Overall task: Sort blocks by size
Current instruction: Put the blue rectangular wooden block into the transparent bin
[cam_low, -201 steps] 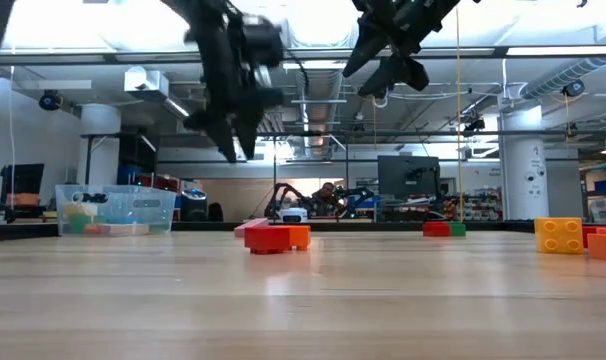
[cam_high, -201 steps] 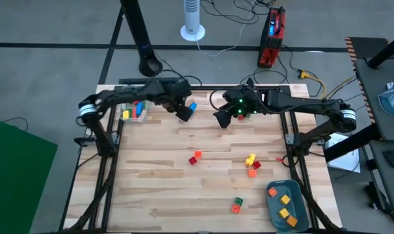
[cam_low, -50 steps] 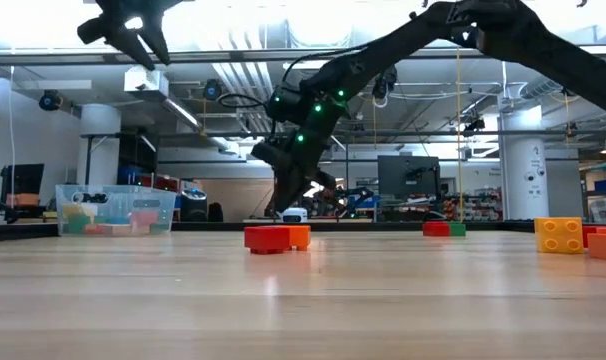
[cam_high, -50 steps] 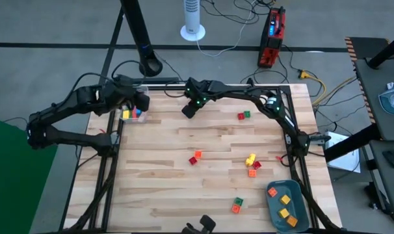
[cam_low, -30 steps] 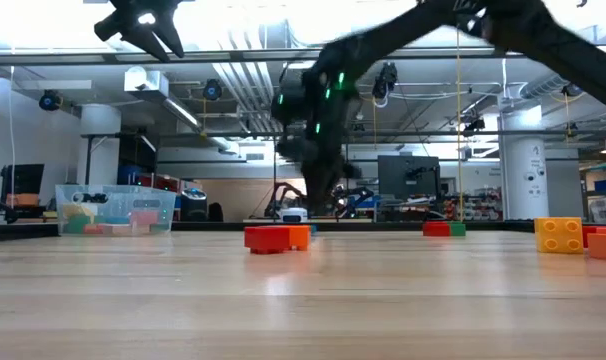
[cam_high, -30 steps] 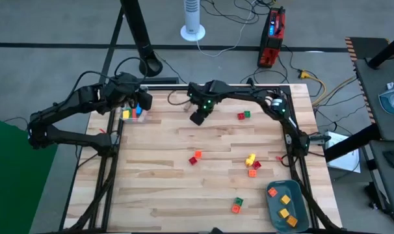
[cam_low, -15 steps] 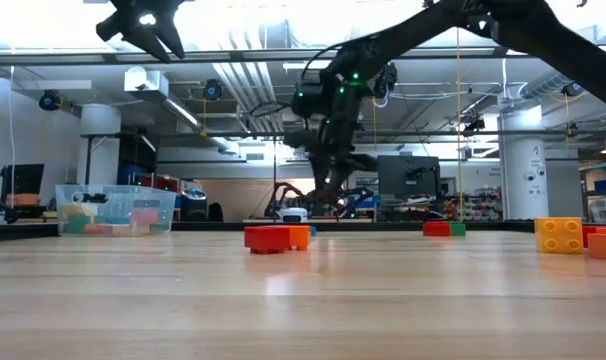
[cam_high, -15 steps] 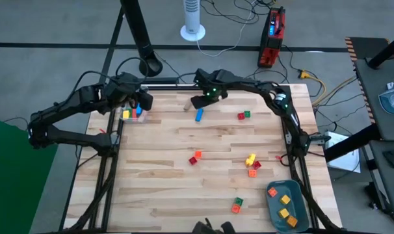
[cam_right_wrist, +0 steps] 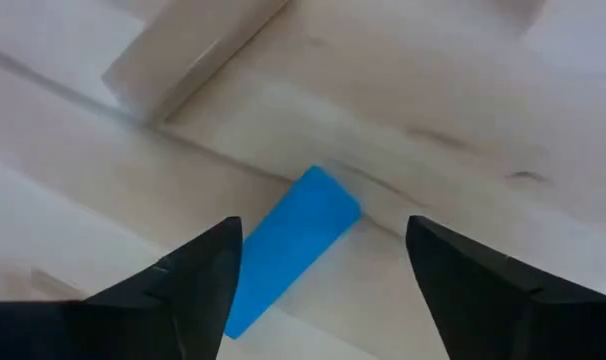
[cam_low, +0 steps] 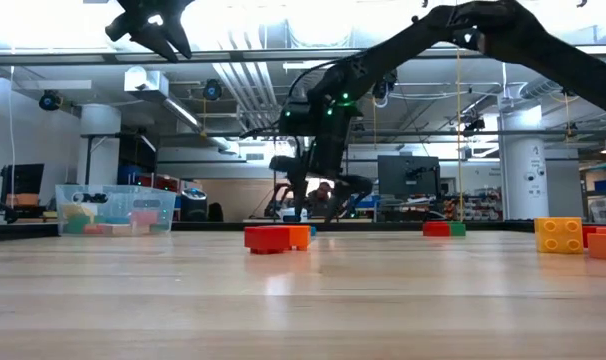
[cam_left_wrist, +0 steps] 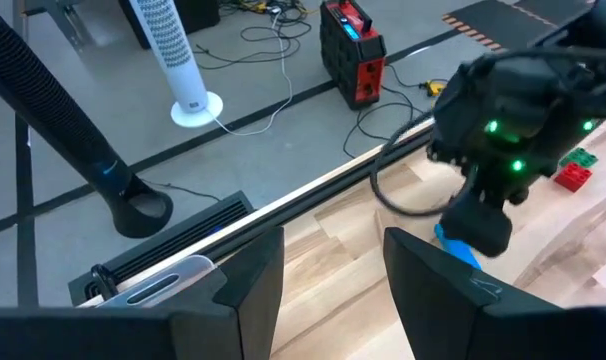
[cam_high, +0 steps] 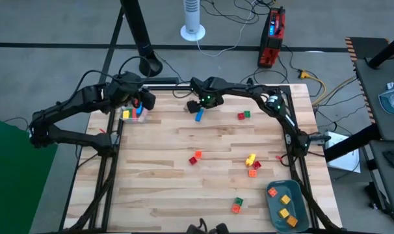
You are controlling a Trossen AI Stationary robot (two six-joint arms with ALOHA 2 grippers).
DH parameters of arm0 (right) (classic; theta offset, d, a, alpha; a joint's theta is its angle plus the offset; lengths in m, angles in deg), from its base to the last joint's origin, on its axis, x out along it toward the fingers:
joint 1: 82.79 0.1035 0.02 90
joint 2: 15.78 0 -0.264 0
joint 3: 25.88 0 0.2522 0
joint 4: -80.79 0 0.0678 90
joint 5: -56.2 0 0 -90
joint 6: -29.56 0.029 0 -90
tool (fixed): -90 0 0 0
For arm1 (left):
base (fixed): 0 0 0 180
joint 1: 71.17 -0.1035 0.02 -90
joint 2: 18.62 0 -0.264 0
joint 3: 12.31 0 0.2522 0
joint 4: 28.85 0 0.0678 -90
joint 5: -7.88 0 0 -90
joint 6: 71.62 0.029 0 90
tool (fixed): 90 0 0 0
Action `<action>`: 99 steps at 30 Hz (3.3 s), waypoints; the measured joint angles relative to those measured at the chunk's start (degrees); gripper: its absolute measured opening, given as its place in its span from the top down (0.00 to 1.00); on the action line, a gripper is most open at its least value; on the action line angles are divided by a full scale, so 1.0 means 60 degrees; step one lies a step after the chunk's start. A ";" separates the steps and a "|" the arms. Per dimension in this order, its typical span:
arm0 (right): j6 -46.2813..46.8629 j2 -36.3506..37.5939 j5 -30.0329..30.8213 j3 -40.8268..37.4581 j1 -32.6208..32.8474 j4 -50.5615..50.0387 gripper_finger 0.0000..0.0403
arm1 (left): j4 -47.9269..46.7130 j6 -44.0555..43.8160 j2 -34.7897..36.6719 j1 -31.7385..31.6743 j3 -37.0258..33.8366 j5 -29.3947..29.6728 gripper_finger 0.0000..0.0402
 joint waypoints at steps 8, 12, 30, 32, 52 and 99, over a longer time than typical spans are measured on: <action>0.0007 -0.0431 -0.0054 0.0017 0.0408 -0.0299 0.35 | -0.0011 0.0044 -0.0013 0.0000 0.0000 -0.0007 0.60; -0.0615 -0.0430 0.0126 0.0022 0.0657 -0.0742 0.41 | -0.0015 0.0081 -0.0008 0.0000 0.0000 -0.0015 0.60; -0.3223 -0.0264 -0.0157 -0.0143 0.1063 -0.1521 0.78 | 0.0027 0.0709 -0.0090 0.0000 -0.0004 -0.0724 0.60; -0.3800 0.0005 -0.0560 -0.0178 0.1063 -0.1773 0.78 | 0.0114 0.1407 -0.0090 0.0000 -0.0004 -0.1931 0.60; -0.6343 0.5866 -0.8338 -0.1599 0.1424 -0.2174 0.78 | 0.5995 0.4564 -0.2307 0.1946 0.0201 -0.7477 0.60; -0.6292 0.6386 -0.9500 -0.1898 0.0667 -0.0834 0.41 | -0.1451 0.6683 -0.6614 0.2382 0.8095 -0.7006 0.90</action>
